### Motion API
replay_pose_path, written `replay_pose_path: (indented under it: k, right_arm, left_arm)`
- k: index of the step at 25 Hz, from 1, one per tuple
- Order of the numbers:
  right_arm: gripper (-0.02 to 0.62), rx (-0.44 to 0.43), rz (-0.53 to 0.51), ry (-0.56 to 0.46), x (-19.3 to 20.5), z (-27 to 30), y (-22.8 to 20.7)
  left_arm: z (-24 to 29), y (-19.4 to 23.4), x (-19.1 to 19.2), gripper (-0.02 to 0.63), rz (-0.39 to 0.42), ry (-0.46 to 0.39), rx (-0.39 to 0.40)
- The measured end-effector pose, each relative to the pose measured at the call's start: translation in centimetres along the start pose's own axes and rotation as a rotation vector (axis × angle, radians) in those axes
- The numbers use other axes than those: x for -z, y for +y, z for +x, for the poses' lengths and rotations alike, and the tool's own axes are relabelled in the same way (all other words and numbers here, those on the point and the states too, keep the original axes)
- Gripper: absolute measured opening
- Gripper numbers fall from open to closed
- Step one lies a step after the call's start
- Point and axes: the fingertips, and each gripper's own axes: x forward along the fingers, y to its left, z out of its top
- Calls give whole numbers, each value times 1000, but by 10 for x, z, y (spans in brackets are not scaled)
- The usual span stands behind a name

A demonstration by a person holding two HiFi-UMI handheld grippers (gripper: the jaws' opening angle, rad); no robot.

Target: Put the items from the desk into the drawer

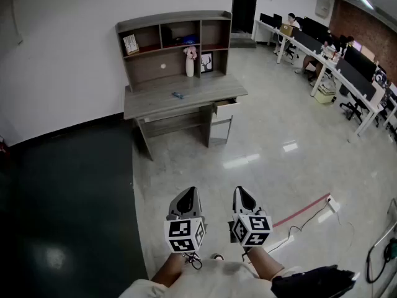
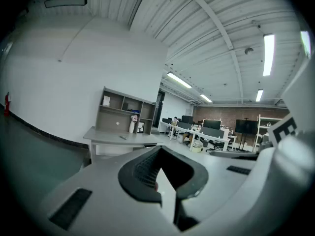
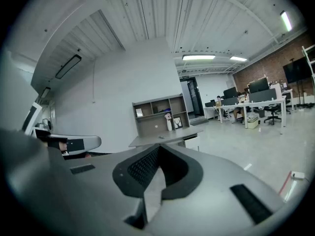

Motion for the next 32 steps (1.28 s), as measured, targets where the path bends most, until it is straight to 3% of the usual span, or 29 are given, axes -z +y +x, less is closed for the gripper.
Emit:
replay_pose_path:
  k: [11,26,32]
  right_arm:
    - [-3,-28,0,16,11,19,15]
    - [-2,53,41,73,33,9,20]
    - [-2,32,46,96,36,30,17]
  left_arm:
    - [-1,24,7,-2,-19,-7,-37]
    - [-14,55,20,-2,-43,45,-46]
    - [6,61,22,-2,-45,56,-37]
